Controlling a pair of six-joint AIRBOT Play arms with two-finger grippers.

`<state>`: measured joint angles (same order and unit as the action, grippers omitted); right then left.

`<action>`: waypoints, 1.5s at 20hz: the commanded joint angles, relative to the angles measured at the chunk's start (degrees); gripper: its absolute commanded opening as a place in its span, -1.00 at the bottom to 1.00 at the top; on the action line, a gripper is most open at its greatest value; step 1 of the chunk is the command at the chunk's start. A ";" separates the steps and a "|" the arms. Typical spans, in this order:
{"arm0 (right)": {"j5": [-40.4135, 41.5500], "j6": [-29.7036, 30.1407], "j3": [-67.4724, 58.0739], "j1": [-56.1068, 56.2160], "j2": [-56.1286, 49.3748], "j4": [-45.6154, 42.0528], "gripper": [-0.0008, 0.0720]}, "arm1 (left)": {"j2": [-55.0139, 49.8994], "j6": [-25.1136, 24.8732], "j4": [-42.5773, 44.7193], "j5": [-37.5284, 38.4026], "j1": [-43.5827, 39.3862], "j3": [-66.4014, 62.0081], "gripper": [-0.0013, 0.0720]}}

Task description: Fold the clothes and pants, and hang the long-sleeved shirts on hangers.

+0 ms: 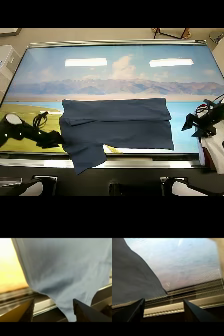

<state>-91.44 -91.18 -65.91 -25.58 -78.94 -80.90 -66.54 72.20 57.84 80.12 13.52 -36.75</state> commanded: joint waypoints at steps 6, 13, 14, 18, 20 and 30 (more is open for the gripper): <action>0.48 1.01 3.02 -0.63 1.57 6.21 0.57 | 5.35 -1.03 -6.62 -11.93 -8.17 13.51 0.42; 3.04 1.05 3.04 -0.63 1.55 5.79 0.57 | 5.07 4.33 -7.32 -16.90 -16.13 13.51 -0.52; 3.26 1.07 3.15 -0.63 1.51 5.16 0.57 | 5.07 4.26 -7.28 -15.67 -16.65 13.51 -0.82; 5.70 3.63 8.61 -0.63 1.51 4.83 0.80 | 5.29 2.80 -6.62 -13.00 -16.79 13.49 -0.91; 8.81 4.35 13.57 -0.63 1.49 5.53 0.85 | 5.29 2.80 -6.62 -13.05 -16.76 13.44 -0.91; 13.79 6.71 21.42 -0.63 -3.15 15.19 0.32 | 5.31 2.82 -6.64 -12.55 -16.76 13.33 -0.90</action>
<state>-80.38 -84.84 -45.39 -26.22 -80.71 -69.10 -61.28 75.00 51.16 67.16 -3.20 -23.35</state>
